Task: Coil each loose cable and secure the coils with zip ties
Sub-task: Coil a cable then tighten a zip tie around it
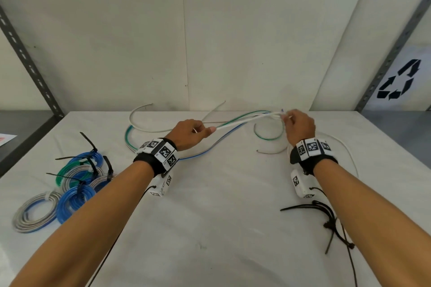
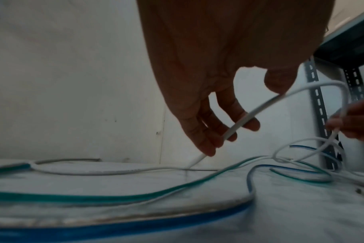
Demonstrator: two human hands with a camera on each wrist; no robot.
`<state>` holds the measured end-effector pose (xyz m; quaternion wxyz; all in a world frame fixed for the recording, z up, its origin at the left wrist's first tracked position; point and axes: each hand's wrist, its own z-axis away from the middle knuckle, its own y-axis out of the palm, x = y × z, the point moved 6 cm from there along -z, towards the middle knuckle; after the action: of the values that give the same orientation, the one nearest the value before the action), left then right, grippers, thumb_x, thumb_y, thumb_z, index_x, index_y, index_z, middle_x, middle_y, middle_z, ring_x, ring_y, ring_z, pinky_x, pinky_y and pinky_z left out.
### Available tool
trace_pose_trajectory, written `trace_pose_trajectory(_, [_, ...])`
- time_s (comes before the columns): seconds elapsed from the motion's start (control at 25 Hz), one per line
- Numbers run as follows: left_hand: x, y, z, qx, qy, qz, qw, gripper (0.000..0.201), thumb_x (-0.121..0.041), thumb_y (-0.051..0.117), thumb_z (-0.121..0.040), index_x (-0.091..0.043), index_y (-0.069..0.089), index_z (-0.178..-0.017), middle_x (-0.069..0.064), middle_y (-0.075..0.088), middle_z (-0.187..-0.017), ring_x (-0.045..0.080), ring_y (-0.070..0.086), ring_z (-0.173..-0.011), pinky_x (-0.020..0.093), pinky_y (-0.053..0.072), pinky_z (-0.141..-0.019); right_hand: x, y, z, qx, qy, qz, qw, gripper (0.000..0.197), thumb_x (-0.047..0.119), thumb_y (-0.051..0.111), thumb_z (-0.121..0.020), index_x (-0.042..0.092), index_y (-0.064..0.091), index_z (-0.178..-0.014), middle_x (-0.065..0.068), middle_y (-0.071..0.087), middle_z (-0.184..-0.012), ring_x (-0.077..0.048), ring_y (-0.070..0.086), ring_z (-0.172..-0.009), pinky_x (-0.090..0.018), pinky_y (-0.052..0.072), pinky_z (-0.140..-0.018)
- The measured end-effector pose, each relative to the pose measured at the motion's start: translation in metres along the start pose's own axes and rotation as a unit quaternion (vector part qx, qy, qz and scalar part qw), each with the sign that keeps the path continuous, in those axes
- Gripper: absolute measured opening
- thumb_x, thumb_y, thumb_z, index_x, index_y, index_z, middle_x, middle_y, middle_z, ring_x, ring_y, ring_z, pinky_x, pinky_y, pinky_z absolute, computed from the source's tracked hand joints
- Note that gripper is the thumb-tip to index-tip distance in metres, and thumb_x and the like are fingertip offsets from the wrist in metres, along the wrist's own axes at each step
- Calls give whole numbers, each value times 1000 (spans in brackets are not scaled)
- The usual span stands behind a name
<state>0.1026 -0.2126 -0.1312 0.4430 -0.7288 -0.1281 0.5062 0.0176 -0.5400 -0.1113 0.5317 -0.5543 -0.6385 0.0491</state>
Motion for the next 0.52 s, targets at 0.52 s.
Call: trace_pose_trajectory(0.52, [-89, -19, -12, -210, 94, 196, 953, 75, -34, 79, -84, -15, 39, -146, 2, 56, -136, 14, 57, -119, 29, 47, -100, 104, -43, -22, 53, -146, -145, 977, 41, 37, 51, -104, 20, 69, -71, -11, 55, -60, -24, 53, -63, -31, 41, -68])
